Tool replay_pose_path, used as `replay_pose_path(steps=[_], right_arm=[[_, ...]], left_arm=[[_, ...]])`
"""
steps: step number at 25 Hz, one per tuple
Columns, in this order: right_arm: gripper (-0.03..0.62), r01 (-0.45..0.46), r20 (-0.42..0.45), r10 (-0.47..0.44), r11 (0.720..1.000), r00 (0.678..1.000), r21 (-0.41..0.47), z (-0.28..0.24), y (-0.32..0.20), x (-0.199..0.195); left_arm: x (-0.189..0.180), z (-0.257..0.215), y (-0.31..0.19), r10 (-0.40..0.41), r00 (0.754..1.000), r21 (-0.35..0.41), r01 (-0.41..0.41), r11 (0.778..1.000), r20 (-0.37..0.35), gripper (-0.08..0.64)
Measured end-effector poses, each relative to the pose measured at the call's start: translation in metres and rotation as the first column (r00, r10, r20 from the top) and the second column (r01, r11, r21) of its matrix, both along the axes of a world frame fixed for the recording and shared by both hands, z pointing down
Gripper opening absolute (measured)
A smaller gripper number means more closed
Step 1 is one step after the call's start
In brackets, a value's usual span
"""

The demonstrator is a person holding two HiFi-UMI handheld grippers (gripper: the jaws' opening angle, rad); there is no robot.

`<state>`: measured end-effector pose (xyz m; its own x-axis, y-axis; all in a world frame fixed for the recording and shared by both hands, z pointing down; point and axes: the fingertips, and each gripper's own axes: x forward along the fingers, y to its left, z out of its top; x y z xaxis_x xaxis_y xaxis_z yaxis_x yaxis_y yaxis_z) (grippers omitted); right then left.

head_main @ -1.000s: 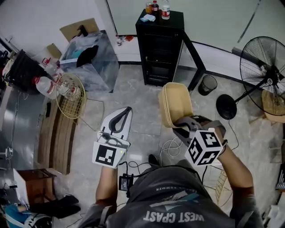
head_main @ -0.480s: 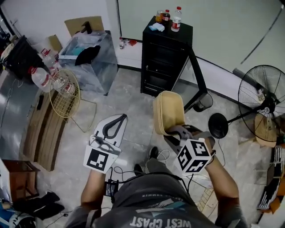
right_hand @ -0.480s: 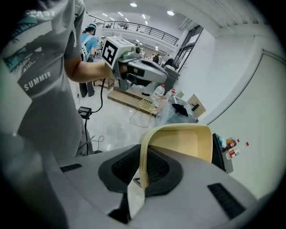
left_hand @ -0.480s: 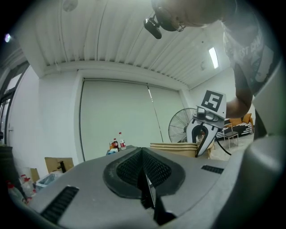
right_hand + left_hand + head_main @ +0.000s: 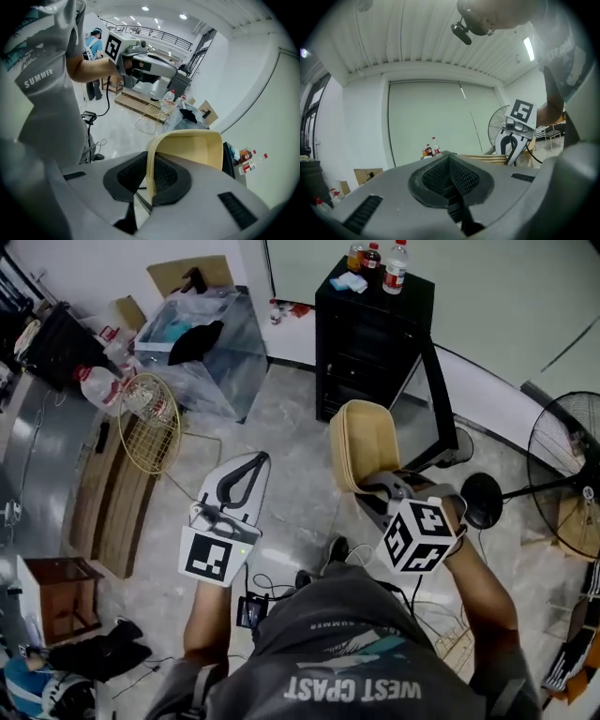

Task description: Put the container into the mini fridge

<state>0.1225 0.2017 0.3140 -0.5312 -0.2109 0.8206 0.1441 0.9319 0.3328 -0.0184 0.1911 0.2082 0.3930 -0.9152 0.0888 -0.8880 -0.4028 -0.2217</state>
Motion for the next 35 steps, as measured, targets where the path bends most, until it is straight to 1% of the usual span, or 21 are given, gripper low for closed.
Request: replay_pose_path(steps=[2,4,9,13,19,23,27,31,35], right_arm=[[0.043,0.017,-0.002,-0.017,1.0,1.0,0.004,0.005,-0.02,0.003],[0.043,0.018,0.011,-0.018,1.0,1.0,-0.011,0.016,-0.028,0.005],[0.043,0.035,0.025,-0.034,0.999,0.999,-0.039,0.022,-0.051,0.001],[0.043,0.048,0.029,-0.046,0.997,0.999,-0.053,0.025,-0.073,0.001],[0.043,0.055,0.045,-0.051,0.995,0.998,-0.081,0.029,-0.092,-0.008],[0.043,0.037,0.039,-0.034,0.996,0.999,-0.078,0.035,-0.106,-0.013],[0.043,0.007,0.035,-0.004,0.997,0.999,-0.078,0.039,-0.123,-0.022],[0.043,-0.058,0.016,0.06,0.995,0.998,-0.075,0.041,-0.141,-0.031],[0.043,-0.108,0.012,0.11,0.991,0.994,-0.078,0.041,-0.158,-0.049]], left_arm=[[0.005,0.002,-0.016,-0.026,1.0,0.009,0.026,1.0,-0.013,0.015],[0.01,0.008,-0.026,-0.038,0.999,0.003,0.038,0.999,-0.023,0.015],[0.011,0.01,-0.048,-0.058,0.998,-0.009,0.058,0.998,0.007,0.015],[0.013,0.009,-0.065,-0.078,0.997,-0.009,0.078,0.997,0.008,0.015],[0.009,0.01,-0.085,-0.082,0.996,-0.027,0.082,0.996,0.023,0.015],[0.008,0.014,-0.103,-0.056,0.998,-0.023,0.056,0.998,0.024,0.015],[0.002,0.019,-0.129,-0.014,1.0,-0.022,0.014,1.0,0.011,0.015],[-0.009,0.022,-0.157,0.051,0.999,-0.025,-0.051,0.998,-0.008,0.015],[-0.028,0.016,-0.187,0.102,0.994,-0.001,-0.102,0.995,-0.024,0.015]])
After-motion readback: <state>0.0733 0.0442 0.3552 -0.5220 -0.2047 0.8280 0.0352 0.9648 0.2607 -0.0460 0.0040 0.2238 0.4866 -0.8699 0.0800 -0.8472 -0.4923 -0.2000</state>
